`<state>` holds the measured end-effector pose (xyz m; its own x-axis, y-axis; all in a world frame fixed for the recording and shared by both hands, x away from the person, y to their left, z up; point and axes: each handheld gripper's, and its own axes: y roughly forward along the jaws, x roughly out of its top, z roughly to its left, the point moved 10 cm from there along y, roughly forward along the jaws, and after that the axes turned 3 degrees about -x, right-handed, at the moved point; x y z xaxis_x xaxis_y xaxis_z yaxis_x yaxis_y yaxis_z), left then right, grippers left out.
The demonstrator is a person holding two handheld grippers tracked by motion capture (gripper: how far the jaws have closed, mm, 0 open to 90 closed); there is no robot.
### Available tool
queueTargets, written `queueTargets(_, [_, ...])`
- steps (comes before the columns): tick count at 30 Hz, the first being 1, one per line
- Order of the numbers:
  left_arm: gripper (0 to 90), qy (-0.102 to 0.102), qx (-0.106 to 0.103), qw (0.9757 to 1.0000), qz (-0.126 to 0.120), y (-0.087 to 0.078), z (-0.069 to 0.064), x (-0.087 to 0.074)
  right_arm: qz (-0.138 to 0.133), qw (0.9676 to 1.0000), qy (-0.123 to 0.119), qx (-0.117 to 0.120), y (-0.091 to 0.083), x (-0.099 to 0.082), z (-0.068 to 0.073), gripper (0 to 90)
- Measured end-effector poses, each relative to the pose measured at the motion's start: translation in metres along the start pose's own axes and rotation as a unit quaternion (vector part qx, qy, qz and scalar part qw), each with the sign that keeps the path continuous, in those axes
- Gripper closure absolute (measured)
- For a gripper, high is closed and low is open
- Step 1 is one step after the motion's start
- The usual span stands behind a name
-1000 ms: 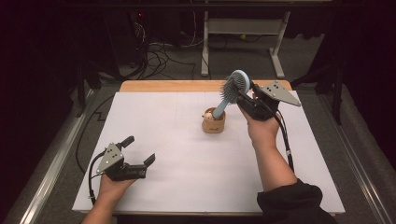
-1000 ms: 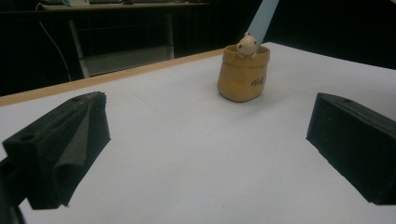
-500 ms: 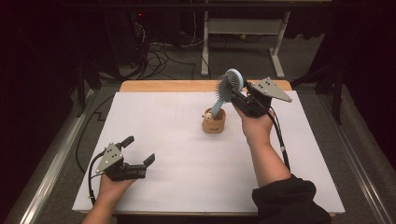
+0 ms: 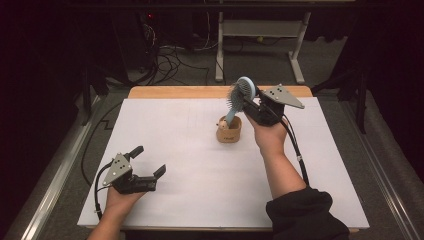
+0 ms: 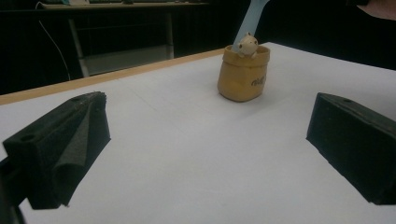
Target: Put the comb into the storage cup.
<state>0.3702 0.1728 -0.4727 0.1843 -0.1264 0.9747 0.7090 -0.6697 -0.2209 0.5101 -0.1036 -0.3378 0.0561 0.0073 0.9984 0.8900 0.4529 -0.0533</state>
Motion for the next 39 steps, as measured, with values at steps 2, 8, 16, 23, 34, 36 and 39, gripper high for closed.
queueTargets(2, [0.6,0.0,0.0,1.0,-0.001,0.0,0.0,0.0,0.003,1.0,-0.001,0.001,0.002,-0.003,0.001,58.9])
queueTargets(8, [0.6,0.0,0.0,1.0,-0.001,0.0,0.0,0.0,0.011,0.9999,0.001,0.001,0.006,-0.01,0.002,58.8])
queueTargets(16, [0.6,0.0,-0.001,1.0,-0.001,0.0,-0.001,0.0,0.022,0.9997,0.006,-0.001,0.011,-0.022,0.002,58.8])
queueTargets(23, [0.7,0.002,-0.003,1.0,0.001,0.001,-0.002,0.0,0.03,0.9995,0.007,-0.002,0.014,-0.03,0.002,58.7])
queueTargets(34, [0.8,0.002,-0.004,1.0,0.001,0.001,-0.002,0.0,0.029,0.9996,0.004,-0.002,0.016,-0.032,0.003,57.0])
queueTargets(36, [0.8,0.002,-0.004,1.0,0.001,0.001,-0.003,0.0,0.03,0.9995,0.003,-0.003,0.016,-0.032,0.003,56.2])
queueTargets(39, [0.9,0.003,-0.004,1.0,0.002,0.001,-0.003,-0.001,0.032,0.9995,0.004,-0.007,0.016,-0.032,0.003,54.8])
